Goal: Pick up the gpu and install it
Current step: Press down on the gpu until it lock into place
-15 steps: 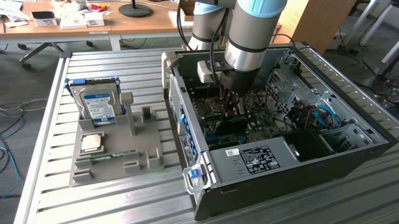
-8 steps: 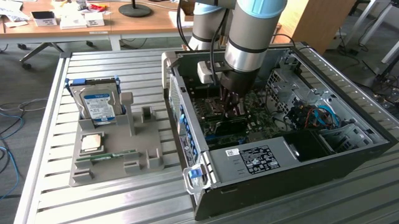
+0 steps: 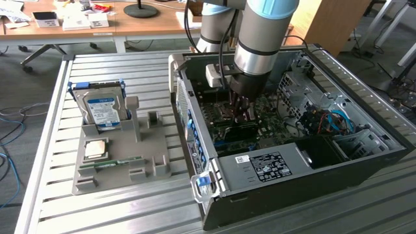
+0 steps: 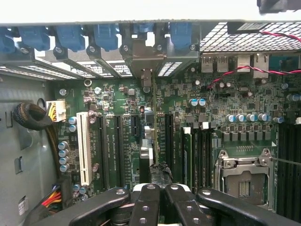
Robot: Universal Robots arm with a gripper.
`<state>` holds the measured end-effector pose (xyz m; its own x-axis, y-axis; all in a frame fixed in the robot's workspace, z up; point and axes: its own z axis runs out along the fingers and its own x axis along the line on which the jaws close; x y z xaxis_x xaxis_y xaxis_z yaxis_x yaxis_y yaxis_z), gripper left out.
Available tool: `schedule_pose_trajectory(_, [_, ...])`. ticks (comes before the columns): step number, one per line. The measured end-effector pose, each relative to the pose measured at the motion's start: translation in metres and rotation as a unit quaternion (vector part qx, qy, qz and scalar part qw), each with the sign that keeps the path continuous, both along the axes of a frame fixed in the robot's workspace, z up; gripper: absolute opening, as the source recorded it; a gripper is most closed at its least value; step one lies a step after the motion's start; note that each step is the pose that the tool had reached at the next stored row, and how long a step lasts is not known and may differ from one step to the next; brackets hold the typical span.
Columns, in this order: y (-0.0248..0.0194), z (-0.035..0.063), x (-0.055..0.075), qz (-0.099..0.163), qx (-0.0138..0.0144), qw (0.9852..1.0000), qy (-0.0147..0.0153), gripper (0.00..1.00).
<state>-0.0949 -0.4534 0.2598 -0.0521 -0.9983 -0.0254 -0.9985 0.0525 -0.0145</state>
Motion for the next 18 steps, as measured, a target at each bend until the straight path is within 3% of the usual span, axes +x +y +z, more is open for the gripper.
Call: schedule_pose_trajectory(18, [0.0, -0.0014, -0.0002, 0.0, 0.0003, 1.0, -0.0001, 0.11])
